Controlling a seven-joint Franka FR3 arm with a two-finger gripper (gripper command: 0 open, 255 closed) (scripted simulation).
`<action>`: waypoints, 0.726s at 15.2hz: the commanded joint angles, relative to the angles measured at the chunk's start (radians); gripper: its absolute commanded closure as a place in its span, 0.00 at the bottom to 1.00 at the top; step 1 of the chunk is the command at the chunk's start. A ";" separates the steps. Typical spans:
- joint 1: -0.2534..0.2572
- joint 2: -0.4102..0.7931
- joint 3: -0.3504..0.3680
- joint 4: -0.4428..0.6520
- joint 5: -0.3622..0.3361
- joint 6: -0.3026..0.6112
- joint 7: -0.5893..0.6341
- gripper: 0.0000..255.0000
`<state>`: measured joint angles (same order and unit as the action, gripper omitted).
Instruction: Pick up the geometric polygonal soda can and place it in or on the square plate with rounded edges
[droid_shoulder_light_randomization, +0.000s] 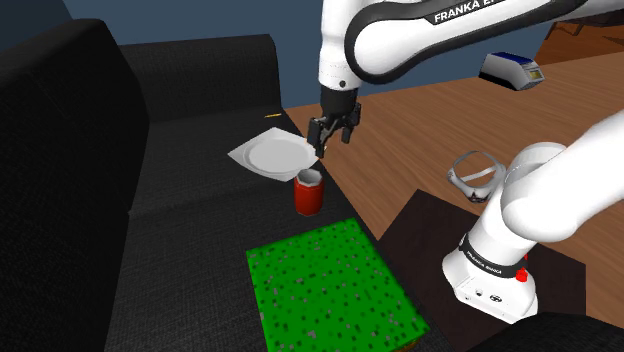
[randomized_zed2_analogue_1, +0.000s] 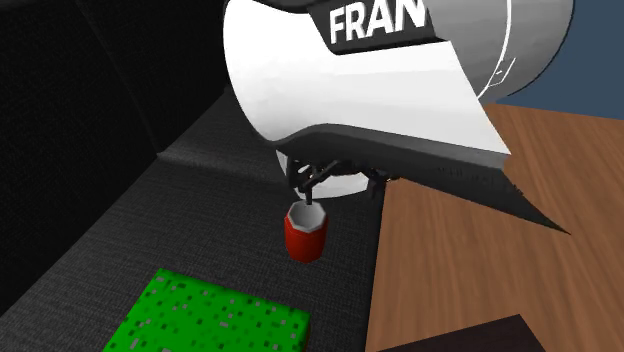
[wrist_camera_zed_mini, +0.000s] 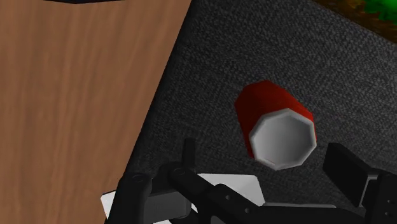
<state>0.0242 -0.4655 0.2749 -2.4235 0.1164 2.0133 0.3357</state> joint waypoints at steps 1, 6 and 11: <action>0.002 0.063 0.036 0.008 0.000 0.043 0.052 0.00; 0.002 0.208 0.104 0.048 -0.022 0.119 0.163 0.00; 0.000 0.243 0.111 0.009 -0.030 0.192 0.171 0.00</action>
<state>0.0243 -0.2273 0.3843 -2.4050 0.0870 2.1905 0.5053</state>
